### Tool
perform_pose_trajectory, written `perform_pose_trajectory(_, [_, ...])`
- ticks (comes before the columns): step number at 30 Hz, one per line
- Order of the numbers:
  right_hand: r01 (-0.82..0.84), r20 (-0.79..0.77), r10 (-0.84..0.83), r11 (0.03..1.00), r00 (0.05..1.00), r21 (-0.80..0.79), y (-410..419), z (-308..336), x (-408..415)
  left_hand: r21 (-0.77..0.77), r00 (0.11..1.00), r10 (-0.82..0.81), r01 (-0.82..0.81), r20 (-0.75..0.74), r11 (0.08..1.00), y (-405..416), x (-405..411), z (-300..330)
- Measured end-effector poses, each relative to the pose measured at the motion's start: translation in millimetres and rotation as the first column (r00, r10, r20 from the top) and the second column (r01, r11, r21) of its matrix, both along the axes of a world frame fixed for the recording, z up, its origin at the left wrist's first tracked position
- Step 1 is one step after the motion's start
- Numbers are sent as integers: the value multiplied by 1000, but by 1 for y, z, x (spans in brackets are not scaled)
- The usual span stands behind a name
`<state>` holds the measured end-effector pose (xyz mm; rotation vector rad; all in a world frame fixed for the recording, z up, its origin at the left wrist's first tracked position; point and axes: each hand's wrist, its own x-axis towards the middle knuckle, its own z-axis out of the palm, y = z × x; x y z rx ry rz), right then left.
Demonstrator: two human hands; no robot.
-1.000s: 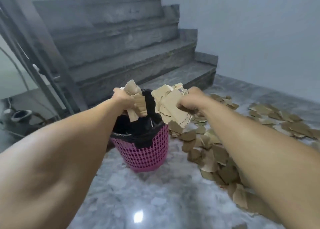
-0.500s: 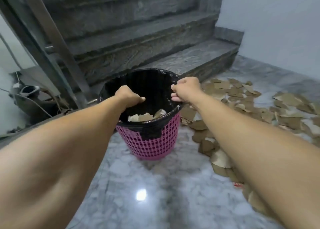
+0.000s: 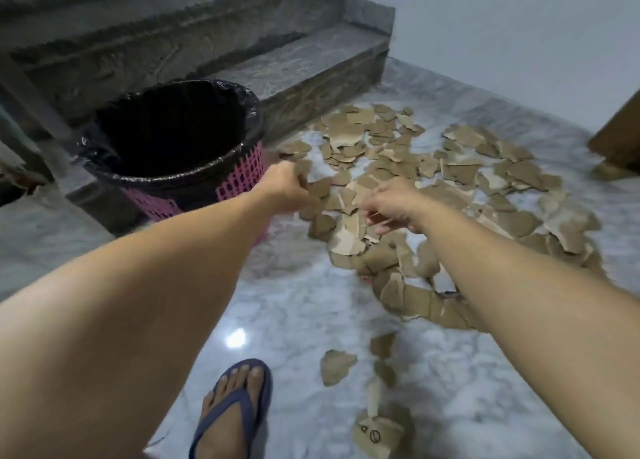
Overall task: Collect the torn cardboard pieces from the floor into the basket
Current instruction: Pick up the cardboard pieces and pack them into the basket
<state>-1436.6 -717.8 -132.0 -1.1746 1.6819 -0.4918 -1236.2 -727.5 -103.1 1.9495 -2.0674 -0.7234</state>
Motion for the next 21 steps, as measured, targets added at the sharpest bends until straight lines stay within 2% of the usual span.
perform_pose_trajectory(3, [27,-23,-25,997,999,70,22,-32,-35,228,991,-114,95,70,969,20,-30,-42])
perform_pose_trajectory(8, [87,-147,-66,987,987,137,47,-85,-89,353,976,-143,76,167,933,35,-66,-107])
perform_pose_trajectory(12, [211,-252,-155,954,955,211,60,-126,-132,388,990,-61,7,126,922,31,-85,-139])
perform_pose_trajectory(16, [288,-359,-191,927,913,239,71,-164,-171,389,999,42,-47,22,920,16,-100,-165])
perform_pose_trajectory(19, [443,-442,-297,853,846,275,77,-190,-195,373,988,149,-122,-46,920,-6,-105,-189])
perform_pose_trajectory(21, [561,-449,-417,787,790,256,77,-208,-212,404,970,243,-213,-23,889,-24,-107,-208])
